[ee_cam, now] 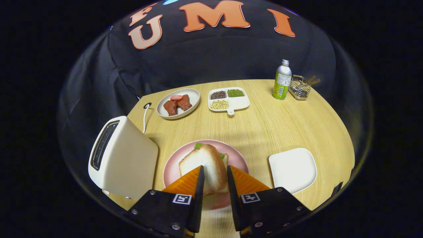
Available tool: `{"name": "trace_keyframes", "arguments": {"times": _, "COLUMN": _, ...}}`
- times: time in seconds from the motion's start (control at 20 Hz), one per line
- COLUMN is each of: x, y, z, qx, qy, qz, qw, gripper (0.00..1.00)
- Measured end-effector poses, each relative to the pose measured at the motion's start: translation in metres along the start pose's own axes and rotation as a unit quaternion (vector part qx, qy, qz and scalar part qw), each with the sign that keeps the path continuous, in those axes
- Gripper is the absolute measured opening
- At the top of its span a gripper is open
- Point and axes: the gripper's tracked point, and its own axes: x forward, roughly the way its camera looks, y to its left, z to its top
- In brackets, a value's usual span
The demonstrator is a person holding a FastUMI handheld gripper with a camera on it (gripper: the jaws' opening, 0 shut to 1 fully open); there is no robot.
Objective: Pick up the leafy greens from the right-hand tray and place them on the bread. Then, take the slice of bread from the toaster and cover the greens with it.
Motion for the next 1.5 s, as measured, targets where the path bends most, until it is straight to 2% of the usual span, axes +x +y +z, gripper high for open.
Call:
{"name": "trace_keyframes", "arguments": {"times": 0.05, "x": 0.003, "y": -0.003, "z": -0.004, "qx": 0.0, "qy": 0.008, "qz": -0.003, "qw": 1.0, "gripper": 0.43}}
{"name": "trace_keyframes", "arguments": {"times": 0.1, "x": 0.005, "y": -0.005, "z": -0.008, "qx": -0.002, "qy": 0.015, "qz": -0.006, "qw": 1.0, "gripper": 0.52}}
{"name": "trace_keyframes", "arguments": {"times": 0.25, "x": 0.004, "y": -0.011, "z": -0.004, "qx": -0.001, "qy": 0.009, "qz": -0.018, "qw": 1.0, "gripper": 0.64}}
{"name": "trace_keyframes", "arguments": {"times": 0.4, "x": -0.005, "y": -0.015, "z": 0.007, "qx": 0.001, "qy": -0.004, "qz": -0.028, "qw": 1.0, "gripper": 0.86}}
{"name": "trace_keyframes", "arguments": {"times": 0.55, "x": -0.021, "y": -0.022, "z": 0.033, "qx": -0.024, "qy": -0.036, "qz": -0.048, "qw": 0.998, "gripper": 0.97}}
{"name": "trace_keyframes", "arguments": {"times": 0.65, "x": -0.035, "y": -0.027, "z": 0.053, "qx": -0.034, "qy": -0.06, "qz": -0.059, "qw": 0.996, "gripper": 0.98}}
{"name": "trace_keyframes", "arguments": {"times": 1.0, "x": -0.098, "y": -0.016, "z": 0.123, "qx": -0.046, "qy": -0.155, "qz": -0.055, "qw": 0.985, "gripper": 0.98}}
{"name": "trace_keyframes", "arguments": {"times": 1.3, "x": -0.156, "y": 0.008, "z": 0.175, "qx": -0.034, "qy": -0.24, "qz": -0.027, "qw": 0.97, "gripper": 0.98}}
{"name": "trace_keyframes", "arguments": {"times": 1.5, "x": -0.174, "y": 0.004, "z": 0.205, "qx": -0.047, "qy": -0.293, "qz": -0.041, "qw": 0.954, "gripper": 0.97}}
